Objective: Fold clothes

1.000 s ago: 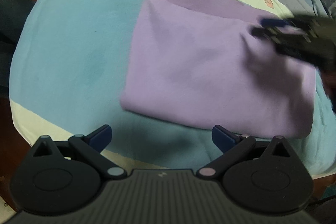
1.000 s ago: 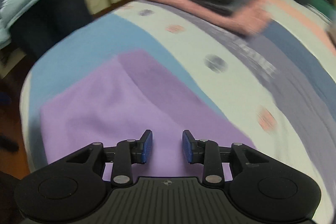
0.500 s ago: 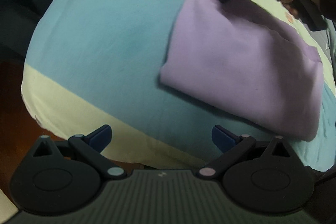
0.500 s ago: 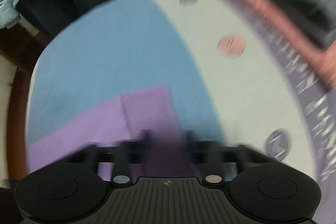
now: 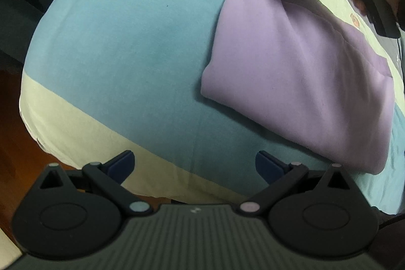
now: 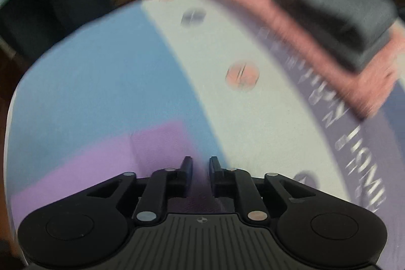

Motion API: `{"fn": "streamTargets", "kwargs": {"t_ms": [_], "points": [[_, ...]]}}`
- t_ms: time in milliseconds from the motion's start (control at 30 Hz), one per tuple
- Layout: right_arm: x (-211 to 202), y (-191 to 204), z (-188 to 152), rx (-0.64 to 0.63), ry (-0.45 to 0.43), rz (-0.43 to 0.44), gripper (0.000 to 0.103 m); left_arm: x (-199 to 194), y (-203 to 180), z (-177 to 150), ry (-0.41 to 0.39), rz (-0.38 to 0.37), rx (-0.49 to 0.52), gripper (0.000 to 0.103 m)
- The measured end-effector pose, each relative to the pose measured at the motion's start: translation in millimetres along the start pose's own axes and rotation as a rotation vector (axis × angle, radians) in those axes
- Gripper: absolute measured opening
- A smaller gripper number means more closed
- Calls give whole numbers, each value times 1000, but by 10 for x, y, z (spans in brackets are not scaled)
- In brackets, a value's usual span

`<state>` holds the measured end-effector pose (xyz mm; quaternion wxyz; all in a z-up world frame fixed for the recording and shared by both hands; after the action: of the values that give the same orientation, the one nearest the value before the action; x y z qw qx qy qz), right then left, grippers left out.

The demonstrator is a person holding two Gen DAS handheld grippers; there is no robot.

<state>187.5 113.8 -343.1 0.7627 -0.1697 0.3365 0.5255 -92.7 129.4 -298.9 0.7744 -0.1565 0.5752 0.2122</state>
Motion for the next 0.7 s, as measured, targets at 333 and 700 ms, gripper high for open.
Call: {"fn": "streamTargets", "kwargs": {"t_ms": [333, 700], "points": [[-1635, -222, -1148, 501, -99, -258, 51, 285, -24, 311, -40, -53, -44, 102], [-2466, 231, -2874, 648, 235, -586, 50, 926, -308, 466, -9, 49, 339, 103]]}}
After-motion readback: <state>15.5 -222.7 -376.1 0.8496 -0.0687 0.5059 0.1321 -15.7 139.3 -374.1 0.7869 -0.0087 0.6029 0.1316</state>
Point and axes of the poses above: each gripper's, at about its wrist camera, not at the fingertips, and x roughly the way its jaws point, y to its left, z to its top, the point moved 7 cm from there along x, roughly the way its jaws point, and after that the axes turned 13 degrees about -y, right-handed, at the moved point
